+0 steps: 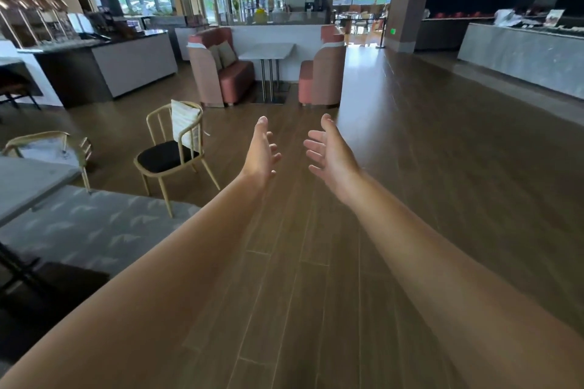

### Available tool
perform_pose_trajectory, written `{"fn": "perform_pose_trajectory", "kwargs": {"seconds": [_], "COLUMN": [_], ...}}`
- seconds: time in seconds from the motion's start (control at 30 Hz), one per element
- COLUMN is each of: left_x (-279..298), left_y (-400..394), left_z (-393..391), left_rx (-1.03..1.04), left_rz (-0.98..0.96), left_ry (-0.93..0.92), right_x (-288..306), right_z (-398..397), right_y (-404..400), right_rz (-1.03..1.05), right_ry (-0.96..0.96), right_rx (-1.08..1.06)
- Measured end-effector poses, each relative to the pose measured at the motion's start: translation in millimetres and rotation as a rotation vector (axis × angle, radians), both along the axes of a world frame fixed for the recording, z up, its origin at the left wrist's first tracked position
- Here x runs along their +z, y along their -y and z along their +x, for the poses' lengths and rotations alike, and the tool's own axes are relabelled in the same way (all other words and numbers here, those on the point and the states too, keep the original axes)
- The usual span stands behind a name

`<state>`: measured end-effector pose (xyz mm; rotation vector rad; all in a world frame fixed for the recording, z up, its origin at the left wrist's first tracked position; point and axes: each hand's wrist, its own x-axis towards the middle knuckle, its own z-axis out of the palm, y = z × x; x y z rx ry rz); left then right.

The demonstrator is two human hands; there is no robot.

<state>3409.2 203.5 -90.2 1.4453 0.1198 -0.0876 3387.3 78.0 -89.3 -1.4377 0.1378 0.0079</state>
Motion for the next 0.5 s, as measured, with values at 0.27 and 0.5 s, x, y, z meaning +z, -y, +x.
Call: {"fn": "perform_pose_trajectory", "kwargs": {"seconds": [0.27, 0.5], "left_x": [-8.5, -7.2], "left_y": [-24.2, -48.7], "left_z": [156.2, 281.1], "left_rx": [0.001, 0.035], "left_rz": [-0.032, -0.014], "left_ry": [-0.032, -0.014], "right_x": [-3.9, -5.6], "right_z": [151.8, 274.1], "right_y": [-25.2, -41.9], "right_rz": [0.004, 0.012], "right_ry": [-0.028, -0.037], "right_rx": [-0.025, -0.038]}}
